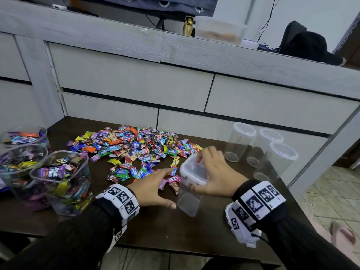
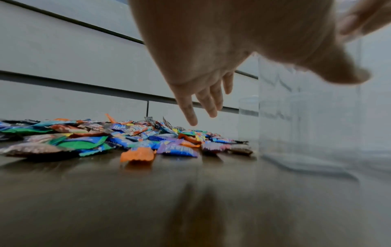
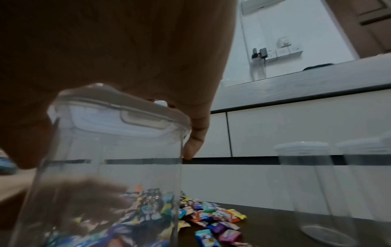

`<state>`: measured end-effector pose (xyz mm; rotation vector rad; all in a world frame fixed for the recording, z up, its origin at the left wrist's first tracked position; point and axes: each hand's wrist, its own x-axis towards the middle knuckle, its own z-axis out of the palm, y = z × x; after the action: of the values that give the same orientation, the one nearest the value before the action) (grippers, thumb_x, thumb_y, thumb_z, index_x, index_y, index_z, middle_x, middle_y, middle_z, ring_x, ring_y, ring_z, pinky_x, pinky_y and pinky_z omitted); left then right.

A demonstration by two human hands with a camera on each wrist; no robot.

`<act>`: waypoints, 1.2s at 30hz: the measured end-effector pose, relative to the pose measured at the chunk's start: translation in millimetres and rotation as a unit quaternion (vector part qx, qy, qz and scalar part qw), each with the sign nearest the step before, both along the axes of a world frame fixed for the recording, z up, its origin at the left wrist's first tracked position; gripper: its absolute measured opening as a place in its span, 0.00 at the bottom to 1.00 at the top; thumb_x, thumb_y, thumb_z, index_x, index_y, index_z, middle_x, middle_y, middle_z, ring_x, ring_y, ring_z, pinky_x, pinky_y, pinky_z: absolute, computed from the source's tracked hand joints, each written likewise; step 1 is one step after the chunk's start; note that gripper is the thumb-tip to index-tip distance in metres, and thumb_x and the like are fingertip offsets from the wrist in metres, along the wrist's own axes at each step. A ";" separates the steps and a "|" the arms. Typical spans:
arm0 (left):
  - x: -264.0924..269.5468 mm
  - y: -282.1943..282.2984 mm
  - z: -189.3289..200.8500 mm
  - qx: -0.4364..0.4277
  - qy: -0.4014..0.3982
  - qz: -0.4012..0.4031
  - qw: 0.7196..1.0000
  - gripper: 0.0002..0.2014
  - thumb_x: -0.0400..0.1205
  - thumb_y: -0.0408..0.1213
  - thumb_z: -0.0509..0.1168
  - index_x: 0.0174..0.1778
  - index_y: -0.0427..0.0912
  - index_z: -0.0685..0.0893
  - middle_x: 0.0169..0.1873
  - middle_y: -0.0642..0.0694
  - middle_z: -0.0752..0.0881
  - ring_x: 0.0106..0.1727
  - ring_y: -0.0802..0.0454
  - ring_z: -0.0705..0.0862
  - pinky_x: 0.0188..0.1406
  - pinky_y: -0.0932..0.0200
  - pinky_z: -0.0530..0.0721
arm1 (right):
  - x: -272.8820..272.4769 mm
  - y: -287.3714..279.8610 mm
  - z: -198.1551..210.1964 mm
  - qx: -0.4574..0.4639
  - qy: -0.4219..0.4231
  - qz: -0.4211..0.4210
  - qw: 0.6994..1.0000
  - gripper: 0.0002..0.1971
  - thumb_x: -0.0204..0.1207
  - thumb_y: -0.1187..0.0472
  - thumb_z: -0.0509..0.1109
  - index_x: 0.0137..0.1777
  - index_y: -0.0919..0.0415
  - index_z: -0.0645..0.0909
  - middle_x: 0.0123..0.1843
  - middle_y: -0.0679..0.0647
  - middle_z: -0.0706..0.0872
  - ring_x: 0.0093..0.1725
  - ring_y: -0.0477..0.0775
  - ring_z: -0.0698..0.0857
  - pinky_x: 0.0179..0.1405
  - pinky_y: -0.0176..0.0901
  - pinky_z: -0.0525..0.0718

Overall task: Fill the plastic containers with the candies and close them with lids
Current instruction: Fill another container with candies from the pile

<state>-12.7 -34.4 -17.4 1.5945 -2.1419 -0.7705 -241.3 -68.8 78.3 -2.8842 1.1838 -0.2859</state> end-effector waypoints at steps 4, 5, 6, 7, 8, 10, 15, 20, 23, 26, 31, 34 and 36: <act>3.1 10.3 21.2 -0.057 0.174 -0.030 0.983 0.55 0.55 0.57 0.85 0.76 0.65 0.62 0.70 0.73 0.74 0.73 0.69 0.73 0.71 0.70 0.71 | 25.5 18.9 -1.1 0.049 -0.048 0.096 0.993 0.32 0.60 0.47 0.82 0.56 0.61 0.70 0.58 0.55 0.69 0.56 0.55 0.67 0.60 0.46 0.68; 3.9 12.6 23.8 -0.062 0.204 -0.040 0.976 0.54 0.55 0.53 0.87 0.75 0.64 0.63 0.67 0.71 0.77 0.71 0.68 0.76 0.68 0.71 0.74 | 31.1 20.8 -1.3 0.063 -0.060 0.115 0.990 0.33 0.60 0.48 0.83 0.56 0.63 0.71 0.59 0.57 0.70 0.57 0.56 0.68 0.61 0.46 0.68; 5.5 14.5 24.3 -0.064 0.226 -0.044 0.971 0.54 0.55 0.49 0.87 0.75 0.61 0.65 0.66 0.69 0.79 0.69 0.65 0.78 0.65 0.71 0.76 | 35.8 21.7 -1.5 0.076 -0.069 0.129 0.986 0.34 0.59 0.48 0.85 0.57 0.65 0.72 0.60 0.58 0.71 0.58 0.57 0.69 0.62 0.46 0.68; 7.7 16.1 23.5 -0.064 0.239 -0.043 0.968 0.54 0.55 0.46 0.88 0.75 0.59 0.65 0.65 0.67 0.80 0.68 0.64 0.80 0.63 0.72 0.77 | 39.6 21.5 -1.3 0.089 -0.079 0.137 0.983 0.35 0.58 0.48 0.86 0.57 0.66 0.72 0.61 0.59 0.72 0.59 0.57 0.70 0.63 0.47 0.68; 10.5 17.7 22.2 -0.063 0.243 -0.039 0.967 0.55 0.55 0.44 0.88 0.76 0.58 0.65 0.65 0.66 0.80 0.68 0.64 0.80 0.63 0.72 0.77 | 42.2 20.7 -0.9 0.104 -0.086 0.142 0.981 0.37 0.56 0.49 0.87 0.57 0.66 0.72 0.62 0.59 0.72 0.60 0.57 0.70 0.64 0.47 0.68; 15.4 19.9 19.9 -0.057 0.228 -0.025 0.972 0.55 0.55 0.44 0.88 0.76 0.55 0.65 0.64 0.65 0.82 0.67 0.64 0.81 0.64 0.68 0.79 | 45.1 18.7 0.0 0.133 -0.087 0.146 0.976 0.39 0.51 0.51 0.89 0.57 0.64 0.72 0.62 0.57 0.72 0.62 0.56 0.70 0.66 0.45 0.68; 14.0 20.1 14.2 -0.017 0.217 -0.009 0.976 0.35 0.61 0.46 0.84 0.64 0.59 0.80 0.59 0.61 0.88 0.63 0.60 0.85 0.66 0.55 0.83 | 51.6 8.9 6.3 0.240 -0.142 0.103 0.955 0.23 0.64 0.50 0.82 0.51 0.52 0.72 0.59 0.55 0.76 0.60 0.53 0.74 0.64 0.48 0.75; 8.8 18.4 13.6 0.017 0.231 0.001 0.973 0.37 0.60 0.48 0.83 0.66 0.56 0.79 0.60 0.61 0.87 0.65 0.62 0.83 0.69 0.57 0.80 | 78.5 -10.5 12.8 0.239 -0.167 -0.013 0.957 0.18 0.82 0.42 0.58 0.40 0.56 0.74 0.37 0.52 0.79 0.38 0.52 0.75 0.43 0.48 0.75; 8.8 17.8 14.9 0.031 0.236 0.003 0.971 0.38 0.60 0.46 0.84 0.67 0.53 0.78 0.60 0.57 0.88 0.65 0.61 0.84 0.68 0.61 0.79 | 94.2 -23.1 11.8 0.203 -0.071 -0.065 0.974 0.27 0.86 0.44 0.50 0.40 0.66 0.76 0.40 0.64 0.79 0.41 0.58 0.76 0.44 0.50 0.74; 9.1 18.1 16.1 0.038 0.220 0.002 0.975 0.37 0.63 0.40 0.84 0.67 0.52 0.78 0.60 0.57 0.87 0.65 0.63 0.83 0.67 0.63 0.79 | 106.2 -29.4 8.8 0.223 -0.026 -0.080 0.971 0.25 0.88 0.50 0.48 0.31 0.63 0.68 0.39 0.64 0.77 0.40 0.56 0.75 0.42 0.45 0.71; 9.8 17.5 15.8 0.046 0.212 -0.001 0.976 0.36 0.66 0.33 0.84 0.69 0.48 0.77 0.62 0.53 0.87 0.65 0.60 0.83 0.71 0.55 0.79 | 112.4 -29.3 4.3 0.301 -0.040 -0.141 0.942 0.15 0.87 0.65 0.50 0.56 0.71 0.77 0.60 0.69 0.81 0.56 0.61 0.80 0.59 0.48 0.76; 10.1 16.1 15.1 0.052 0.216 -0.003 0.975 0.39 0.66 0.31 0.84 0.72 0.42 0.75 0.63 0.51 0.86 0.66 0.59 0.83 0.72 0.52 0.78 | 112.2 -29.9 0.5 0.273 0.005 -0.125 0.954 0.15 0.86 0.66 0.51 0.63 0.73 0.75 0.58 0.68 0.82 0.60 0.63 0.80 0.58 0.50 0.76; 9.6 15.8 14.5 0.052 0.220 -0.006 0.974 0.40 0.66 0.31 0.83 0.73 0.41 0.74 0.64 0.50 0.85 0.67 0.58 0.82 0.72 0.53 0.78 | 110.4 -29.5 2.0 0.262 -0.012 -0.121 0.957 0.16 0.87 0.63 0.49 0.50 0.70 0.77 0.44 0.60 0.79 0.52 0.60 0.78 0.49 0.47 0.73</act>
<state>-3.2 -18.6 -2.9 1.3061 -1.8165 -1.1345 -130.9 -98.4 80.3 -2.2822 1.3611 -0.0013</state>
